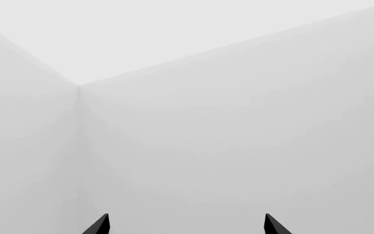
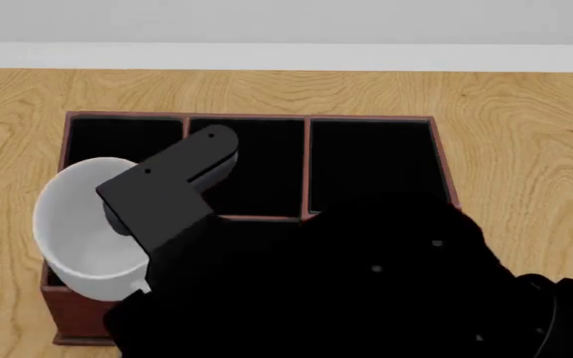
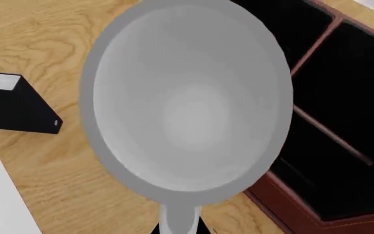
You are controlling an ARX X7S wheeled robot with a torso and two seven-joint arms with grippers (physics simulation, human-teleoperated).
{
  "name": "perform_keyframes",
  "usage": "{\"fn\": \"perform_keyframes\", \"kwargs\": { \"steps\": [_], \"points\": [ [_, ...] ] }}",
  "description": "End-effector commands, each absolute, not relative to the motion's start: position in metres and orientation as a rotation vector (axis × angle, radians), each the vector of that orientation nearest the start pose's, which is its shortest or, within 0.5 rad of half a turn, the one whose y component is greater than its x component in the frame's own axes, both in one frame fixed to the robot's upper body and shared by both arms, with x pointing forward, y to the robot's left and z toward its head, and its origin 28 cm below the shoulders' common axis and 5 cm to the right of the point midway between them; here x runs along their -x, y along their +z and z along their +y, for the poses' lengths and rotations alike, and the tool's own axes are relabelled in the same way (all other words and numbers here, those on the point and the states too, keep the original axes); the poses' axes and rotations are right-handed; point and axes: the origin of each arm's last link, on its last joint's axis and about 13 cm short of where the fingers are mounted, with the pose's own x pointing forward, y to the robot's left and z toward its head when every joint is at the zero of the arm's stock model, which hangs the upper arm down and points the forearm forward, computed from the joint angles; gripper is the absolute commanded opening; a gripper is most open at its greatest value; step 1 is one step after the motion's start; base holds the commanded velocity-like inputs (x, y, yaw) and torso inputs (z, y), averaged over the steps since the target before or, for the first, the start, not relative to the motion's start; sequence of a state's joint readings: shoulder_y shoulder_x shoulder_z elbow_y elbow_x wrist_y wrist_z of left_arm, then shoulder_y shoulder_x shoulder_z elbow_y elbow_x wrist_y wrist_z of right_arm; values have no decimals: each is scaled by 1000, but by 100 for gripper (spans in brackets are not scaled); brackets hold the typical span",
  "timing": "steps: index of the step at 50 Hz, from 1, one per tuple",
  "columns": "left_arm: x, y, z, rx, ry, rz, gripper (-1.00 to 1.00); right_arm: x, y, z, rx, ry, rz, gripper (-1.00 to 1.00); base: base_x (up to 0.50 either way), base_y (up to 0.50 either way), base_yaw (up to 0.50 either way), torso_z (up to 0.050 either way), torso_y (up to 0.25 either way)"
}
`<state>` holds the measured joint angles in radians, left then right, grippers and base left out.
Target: Pick up the white mug and place it to the right of the caddy.
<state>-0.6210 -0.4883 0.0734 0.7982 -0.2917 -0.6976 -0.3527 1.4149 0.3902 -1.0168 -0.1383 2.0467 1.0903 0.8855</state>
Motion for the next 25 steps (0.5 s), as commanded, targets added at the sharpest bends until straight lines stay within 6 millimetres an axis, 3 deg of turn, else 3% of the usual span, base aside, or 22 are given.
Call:
{"fn": "perform_keyframes", "kwargs": {
  "steps": [1, 25],
  "points": [
    [-229, 262, 249, -230, 141, -687, 100, -250, 297, -33, 253, 690, 536, -100, 0, 0, 0, 0, 0],
    [-232, 259, 250, -226, 143, -681, 100, -273, 350, -69, 122, 482, 380, -100, 0, 0, 0, 0, 1]
  ]
}}
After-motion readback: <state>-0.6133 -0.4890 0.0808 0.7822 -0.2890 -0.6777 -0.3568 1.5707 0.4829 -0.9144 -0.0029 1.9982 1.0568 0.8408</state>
